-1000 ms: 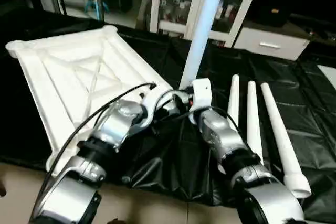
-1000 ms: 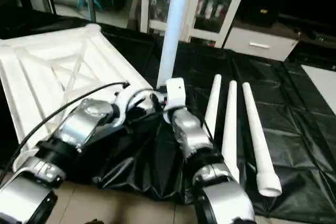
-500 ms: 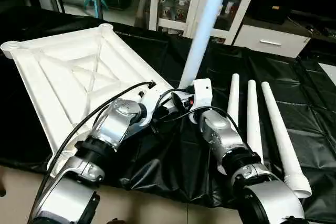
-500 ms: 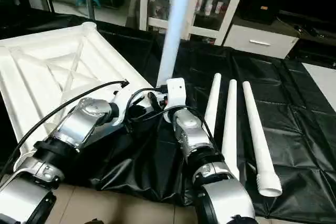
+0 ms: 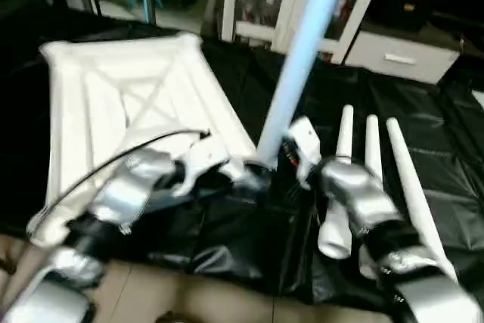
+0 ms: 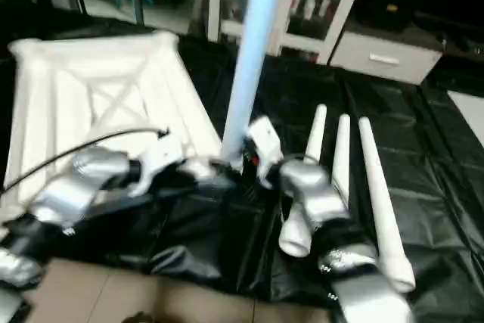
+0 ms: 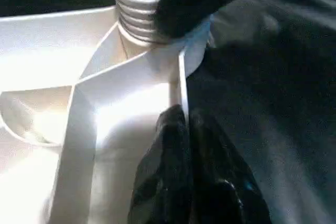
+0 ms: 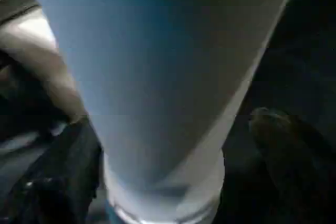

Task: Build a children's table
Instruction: Rotate leg to tighten

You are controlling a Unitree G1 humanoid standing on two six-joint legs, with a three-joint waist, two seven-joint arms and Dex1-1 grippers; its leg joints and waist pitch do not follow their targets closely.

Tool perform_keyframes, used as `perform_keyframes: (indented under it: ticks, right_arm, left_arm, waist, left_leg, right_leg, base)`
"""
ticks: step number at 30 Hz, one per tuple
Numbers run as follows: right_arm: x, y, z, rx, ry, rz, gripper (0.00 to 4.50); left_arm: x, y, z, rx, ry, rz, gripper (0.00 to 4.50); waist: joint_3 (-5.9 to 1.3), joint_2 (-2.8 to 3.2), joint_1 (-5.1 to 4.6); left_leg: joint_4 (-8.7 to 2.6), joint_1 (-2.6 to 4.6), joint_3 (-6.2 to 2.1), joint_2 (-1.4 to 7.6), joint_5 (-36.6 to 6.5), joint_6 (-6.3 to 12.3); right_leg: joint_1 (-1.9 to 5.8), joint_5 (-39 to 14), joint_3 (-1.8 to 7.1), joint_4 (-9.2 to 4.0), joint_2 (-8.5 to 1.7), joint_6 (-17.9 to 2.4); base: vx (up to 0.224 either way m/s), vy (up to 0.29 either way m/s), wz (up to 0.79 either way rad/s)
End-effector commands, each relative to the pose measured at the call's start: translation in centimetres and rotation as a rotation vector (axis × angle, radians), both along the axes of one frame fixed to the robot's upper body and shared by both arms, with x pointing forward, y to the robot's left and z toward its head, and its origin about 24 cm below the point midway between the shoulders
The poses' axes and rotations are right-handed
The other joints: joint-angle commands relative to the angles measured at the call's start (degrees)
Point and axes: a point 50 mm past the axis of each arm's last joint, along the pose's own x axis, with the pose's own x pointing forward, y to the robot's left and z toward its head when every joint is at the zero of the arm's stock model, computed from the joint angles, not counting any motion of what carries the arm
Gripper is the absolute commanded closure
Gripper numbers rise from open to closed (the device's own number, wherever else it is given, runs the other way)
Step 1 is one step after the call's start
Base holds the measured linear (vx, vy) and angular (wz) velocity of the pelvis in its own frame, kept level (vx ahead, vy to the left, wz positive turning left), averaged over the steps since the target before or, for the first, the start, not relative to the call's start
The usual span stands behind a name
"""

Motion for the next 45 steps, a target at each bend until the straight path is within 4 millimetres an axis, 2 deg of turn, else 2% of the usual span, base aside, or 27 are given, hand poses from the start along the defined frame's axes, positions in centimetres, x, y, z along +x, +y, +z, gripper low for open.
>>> perform_keyframes:
  ticks: [1, 4, 6, 11, 17, 18, 20, 26, 35, 45]
  right_arm:
    - [-0.1, -1.7, 0.8, -0.032, -0.009, 0.055, 0.04]
    - [-0.2, -1.9, 0.8, -0.04, -0.006, 0.075, 0.04]
    - [-0.4, -2.1, 0.8, -0.048, -0.001, 0.094, 0.04]
    - [-1.2, -2.4, 0.8, -0.067, 0.02, 0.187, 0.04]
    - [-1.6, -2.4, 0.4, -0.094, 0.036, 0.226, 0.04]
    - [-1.7, -2.3, 0.2, -0.092, 0.039, 0.226, 0.3]
    - [-1.7, -2.2, 0.2, -0.09, 0.042, 0.225, 0.3]
    - [-1.7, -1.7, 0.0, -0.071, 0.042, 0.213, 1.02]
    - [-2.0, -0.8, -0.2, -0.039, 0.051, 0.237, 1.67]
    - [-2.2, -0.6, -0.8, -0.032, 0.064, 0.242, 1.81]
  left_arm:
    - [-2.3, 0.1, -3.3, 0.094, 0.193, -0.105, 4.5]
    - [-2.5, 0.2, -3.2, 0.098, 0.202, -0.114, 4.5]
    - [-2.6, 0.4, -3.2, 0.102, 0.207, -0.121, 4.5]
    - [-3.0, 0.7, -3.0, 0.113, 0.221, -0.142, 4.5]
    - [-3.1, 0.9, -2.9, 0.122, 0.224, -0.149, 4.5]
    - [-3.1, 0.9, -2.9, 0.123, 0.223, -0.147, 4.5]
    - [-3.1, 0.9, -2.9, 0.123, 0.223, -0.146, 4.5]
    - [-3.2, 0.8, -3.0, 0.126, 0.222, -0.147, 4.5]
    - [-3.2, 0.6, -3.1, 0.127, 0.219, -0.155, 4.5]
    - [-3.3, 0.6, -3.1, 0.13, 0.221, -0.15, 4.5]
  waist:
    - [-3.09, 1.25, -0.28]
    - [-3.08, 1.21, -0.23]
    - [-3.15, 1.2, -0.25]
    - [-3.35, 1.07, -0.15]
    - [-3.23, 0.98, -0.17]
    - [-3.23, 1.03, -0.19]
    - [-3.25, 1.06, -0.22]
    - [-3.33, 1.04, -0.28]
    - [-3.42, 1.1, -0.34]
    - [-3.39, 1.01, -0.34]
  left_leg:
    - [-3.73, 0.67, 0.0, 1.67, -8.6, 0.95]
    - [-3.87, 0.63, -0.1, 1.72, -9.6, 0.11]
    - [-3.8, 0.7, -0.08, 1.71, -9.4, -0.11]
    - [-3.46, 0.59, -0.05, 1.53, -6.7, 0.93]
    - [-3.54, 0.58, -0.05, 1.55, -7.8, 0.85]
    - [-3.58, 0.61, -0.1, 1.59, -8.3, 0.62]
    - [-3.58, 0.69, -0.1, 1.62, -8.5, 0.55]
    - [-3.48, 0.59, -0.1, 1.53, -7.6, 0.71]
    - [-3.45, 0.69, -0.12, 1.55, -7.6, 0.47]
    - [-3.46, 0.63, -0.14, 1.52, -7.7, 0.55]
  right_leg:
    - [2.45, 1.8, 2.75, -3.55, -3.75, -12.0]
    - [2.48, -0.8, 2.77, -3.66, -3.96, -12.5]
    - [2.41, -0.7, 2.79, -3.61, -3.95, -12.6]
    - [2.62, 3.5, 2.67, -3.21, -3.71, -13.2]
    - [2.61, 0.9, 2.67, -3.46, -3.81, -13.1]
    - [2.56, 0.2, 2.69, -3.48, -3.87, -13.1]
    - [2.52, 0.0, 2.67, -3.47, -3.86, -13.2]
    - [2.63, 1.7, 2.67, -3.29, -3.82, -13.5]
    - [2.62, 2.1, 2.66, -3.2, -3.8, -13.6]
    - [2.64, 1.7, 2.64, -3.24, -3.81, -13.4]
  base:
    - [0.0, 0.0, 0.0]
    - [0.0, 0.0, 0.0]
    - [0.0, 0.0, 0.0]
    - [0.0, 0.0, 0.0]
    - [0.0, 0.0, 0.0]
    - [0.0, 0.0, 0.0]
    - [0.0, 0.0, 0.0]
    - [0.0, 0.0, 0.0]
    - [0.0, 0.0, 0.0]
    - [0.0, 0.0, 0.0]
